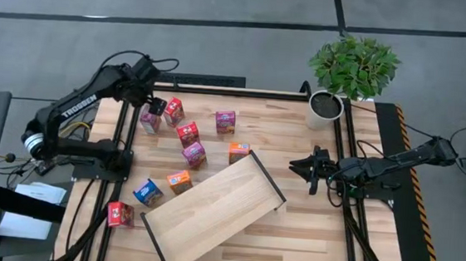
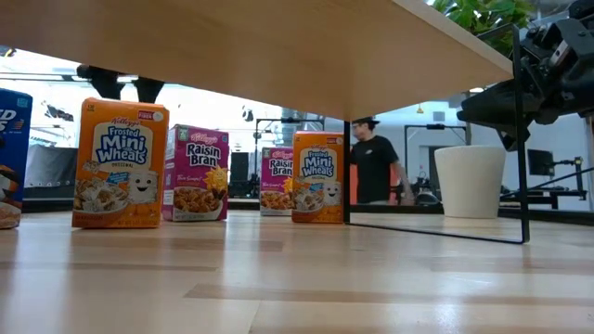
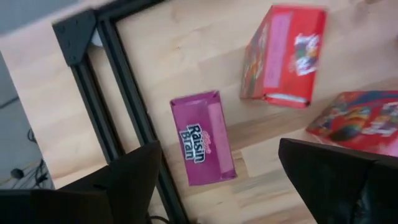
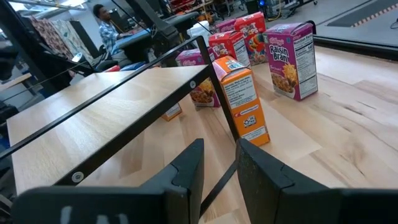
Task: Stack cereal on shelf
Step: Put the left purple cereal box onto the shelf
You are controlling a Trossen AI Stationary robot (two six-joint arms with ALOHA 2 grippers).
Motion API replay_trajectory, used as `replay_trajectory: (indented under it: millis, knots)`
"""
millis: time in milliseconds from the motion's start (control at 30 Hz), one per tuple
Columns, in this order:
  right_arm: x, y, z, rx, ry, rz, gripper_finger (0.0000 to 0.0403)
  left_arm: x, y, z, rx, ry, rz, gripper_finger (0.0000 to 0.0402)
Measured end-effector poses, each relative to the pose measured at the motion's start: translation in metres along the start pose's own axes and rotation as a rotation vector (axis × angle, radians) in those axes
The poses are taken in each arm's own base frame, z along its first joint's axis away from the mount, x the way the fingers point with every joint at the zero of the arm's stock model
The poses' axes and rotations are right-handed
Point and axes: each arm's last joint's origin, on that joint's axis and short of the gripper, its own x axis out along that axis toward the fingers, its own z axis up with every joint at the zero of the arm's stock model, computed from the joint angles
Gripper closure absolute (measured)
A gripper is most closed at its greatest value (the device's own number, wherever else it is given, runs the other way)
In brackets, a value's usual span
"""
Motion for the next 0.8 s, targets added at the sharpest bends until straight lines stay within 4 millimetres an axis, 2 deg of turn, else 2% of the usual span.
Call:
replay_trajectory:
  millis: [300, 467, 667, 800]
  knots:
    - [0.000, 0.000, 0.000, 0.000, 0.000, -0.001, 0.0284, 0.040, 0.004, -0.038, -0.077, 0.001, -0.014, 0.0083]
    - [0.000, -0.001, 0.000, 0.005, -0.003, -0.008, 0.0284, 0.059, 0.002, -0.049, -0.112, 0.024, -0.045, 0.0083]
    - [0.000, -0.001, 0.000, 0.024, -0.004, -0.009, 0.0284, 0.061, 0.002, -0.047, -0.137, -0.012, -0.037, 0.0085]
    - [0.000, -0.001, 0.000, 0.027, -0.003, -0.008, 0.0284, 0.061, 0.002, -0.046, -0.137, -0.018, -0.034, 0.0116]
